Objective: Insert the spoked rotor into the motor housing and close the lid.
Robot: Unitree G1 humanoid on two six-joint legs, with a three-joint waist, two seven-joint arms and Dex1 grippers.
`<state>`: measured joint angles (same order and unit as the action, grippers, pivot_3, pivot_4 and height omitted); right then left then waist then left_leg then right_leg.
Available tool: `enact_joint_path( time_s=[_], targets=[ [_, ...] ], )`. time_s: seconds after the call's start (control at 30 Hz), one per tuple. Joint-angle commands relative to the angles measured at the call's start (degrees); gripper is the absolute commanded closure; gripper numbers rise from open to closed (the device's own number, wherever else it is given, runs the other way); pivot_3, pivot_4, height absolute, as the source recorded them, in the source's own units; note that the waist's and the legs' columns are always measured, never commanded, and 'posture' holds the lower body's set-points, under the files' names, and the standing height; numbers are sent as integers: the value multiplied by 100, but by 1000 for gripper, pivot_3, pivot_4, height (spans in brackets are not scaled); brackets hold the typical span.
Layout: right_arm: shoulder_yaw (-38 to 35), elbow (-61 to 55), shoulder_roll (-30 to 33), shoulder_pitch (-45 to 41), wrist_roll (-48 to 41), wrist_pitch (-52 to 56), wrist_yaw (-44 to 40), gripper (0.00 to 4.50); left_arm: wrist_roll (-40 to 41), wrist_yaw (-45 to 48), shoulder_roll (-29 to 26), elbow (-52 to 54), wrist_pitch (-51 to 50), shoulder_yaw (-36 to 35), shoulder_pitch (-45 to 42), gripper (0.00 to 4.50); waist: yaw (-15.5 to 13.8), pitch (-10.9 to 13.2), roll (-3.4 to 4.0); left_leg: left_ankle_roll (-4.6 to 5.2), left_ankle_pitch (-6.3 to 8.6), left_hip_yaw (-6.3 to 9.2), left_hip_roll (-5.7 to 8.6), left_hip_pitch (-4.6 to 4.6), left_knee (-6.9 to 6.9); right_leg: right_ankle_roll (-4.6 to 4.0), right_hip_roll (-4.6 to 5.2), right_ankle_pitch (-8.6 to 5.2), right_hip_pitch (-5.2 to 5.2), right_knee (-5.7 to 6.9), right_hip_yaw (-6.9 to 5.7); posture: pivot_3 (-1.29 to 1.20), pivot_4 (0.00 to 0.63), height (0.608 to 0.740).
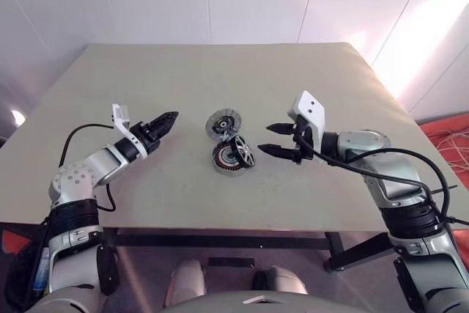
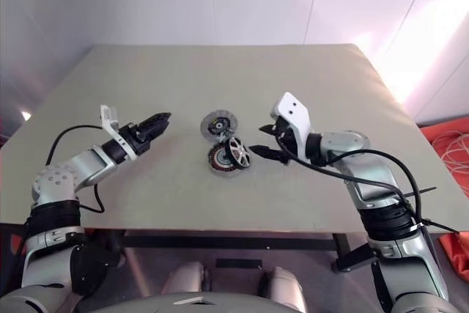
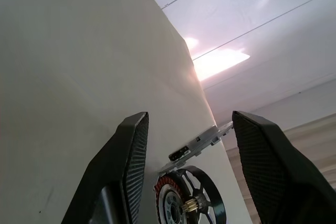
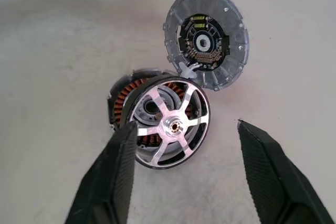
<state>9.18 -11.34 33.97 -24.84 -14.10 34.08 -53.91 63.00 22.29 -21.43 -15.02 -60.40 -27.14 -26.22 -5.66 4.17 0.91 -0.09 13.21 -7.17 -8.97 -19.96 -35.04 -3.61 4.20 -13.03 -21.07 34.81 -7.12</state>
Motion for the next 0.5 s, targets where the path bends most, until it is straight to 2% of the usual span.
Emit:
enact_joint_path(
  time_s=[0.03, 0.17, 0.37, 0.5],
  targets=[
    [22, -387, 152, -101, -26, -189, -128, 898, -4, 85, -85, 102, 41, -61, -103, 1813, -3, 0, 0, 0, 0, 0, 0, 0, 0, -1, 0, 0, 0, 0, 0, 0, 0, 740],
    [358, -485, 330, -171, 346, -324, -123, 898, 19, 31, -86, 188, 17, -133, -2, 1813, -15, 0, 0, 2, 1, 1, 0, -1, 0, -28, 0, 16, -1, 0, 0, 0, 0, 740],
    [899, -709, 139, -424, 910, 140, 356, 898, 71, -53, -68, 294, 11, -204, 96, 1813, 10, 0, 0, 2, 1, 1, -1, -3, 1, -25, 0, 14, -2, 0, 0, 0, 0, 740],
    [979, -566, -12, -527, 1077, -261, 498, 898, 90, -82, -64, 360, 10, -235, 169, 1813, 6, 0, 0, 1, 1, 1, -1, 0, 0, -24, 0, 13, -2, 0, 0, 0, 0, 740]
  ],
)
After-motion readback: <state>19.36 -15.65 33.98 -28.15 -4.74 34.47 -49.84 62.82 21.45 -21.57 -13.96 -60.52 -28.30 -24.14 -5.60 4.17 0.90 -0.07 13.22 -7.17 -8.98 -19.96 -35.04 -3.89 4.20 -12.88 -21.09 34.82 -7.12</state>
